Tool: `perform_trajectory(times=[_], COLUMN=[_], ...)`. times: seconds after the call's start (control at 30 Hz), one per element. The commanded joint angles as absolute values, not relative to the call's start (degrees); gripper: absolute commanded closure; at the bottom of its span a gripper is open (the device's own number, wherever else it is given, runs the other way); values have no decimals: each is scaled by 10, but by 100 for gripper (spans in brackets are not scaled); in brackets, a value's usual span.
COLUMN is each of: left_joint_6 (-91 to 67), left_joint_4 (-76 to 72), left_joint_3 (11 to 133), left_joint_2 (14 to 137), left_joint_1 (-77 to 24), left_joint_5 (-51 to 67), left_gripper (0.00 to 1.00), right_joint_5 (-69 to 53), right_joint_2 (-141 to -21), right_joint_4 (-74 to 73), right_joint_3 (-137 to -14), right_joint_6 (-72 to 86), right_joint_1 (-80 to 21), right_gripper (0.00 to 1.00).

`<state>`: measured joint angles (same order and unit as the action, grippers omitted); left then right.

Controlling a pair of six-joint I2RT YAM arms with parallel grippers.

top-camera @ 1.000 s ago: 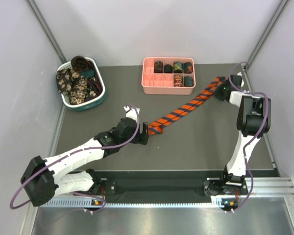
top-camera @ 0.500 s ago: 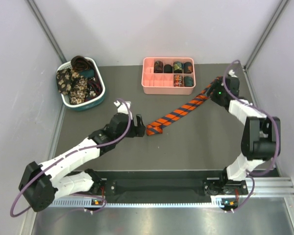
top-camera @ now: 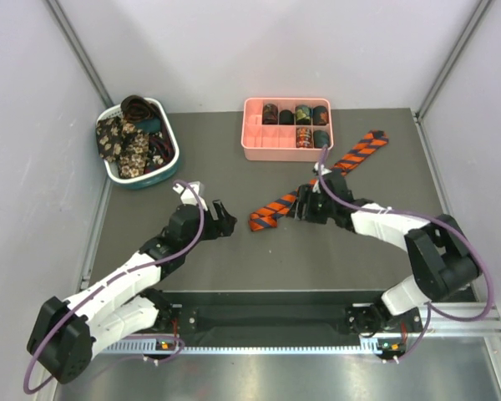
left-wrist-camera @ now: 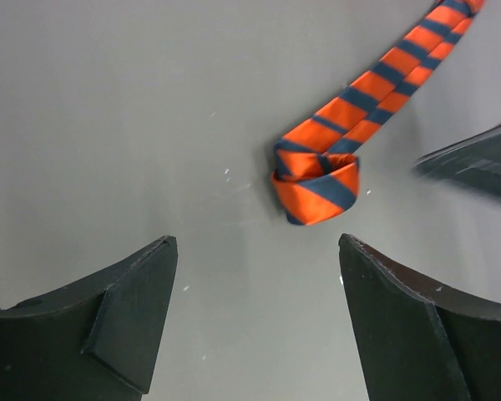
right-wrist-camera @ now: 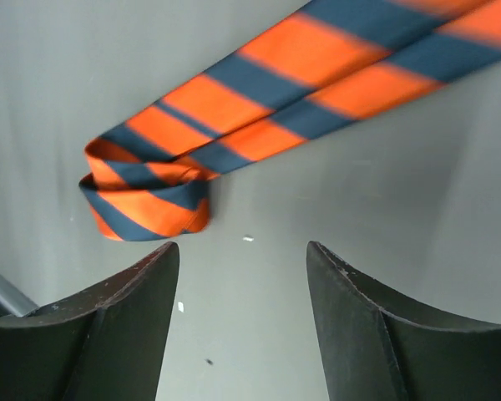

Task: Roll the ties
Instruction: Flatten the tie

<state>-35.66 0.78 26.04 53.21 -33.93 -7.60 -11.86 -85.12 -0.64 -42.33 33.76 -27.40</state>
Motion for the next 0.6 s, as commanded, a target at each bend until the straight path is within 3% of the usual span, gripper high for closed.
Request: perform_trajectory(times=[0.0, 0.23, 0.4, 0.57], left_joint_6=[-339, -315, -300, -295], left_joint_4=[-60, -86, -89, -76], left_joint_3=[261, 220, 219, 222], left_joint_2=[526, 505, 493, 498], left_joint_1=[-337, -337, -337, -337], left_joint_5=[-62, -68, -64, -69], left_gripper=[18, 20, 21, 22], right_joint_5=[-140, -150, -142, -135], right_joint_2=[-891, -977, -1005, -1002], right_joint_4=[87, 156, 157, 135], right_joint_3=[-417, -436, -459, -482], right_joint_6=[385, 431, 436, 419], right_joint_1=[-309, -361, -377, -392], right_gripper=[37, 40, 55, 90])
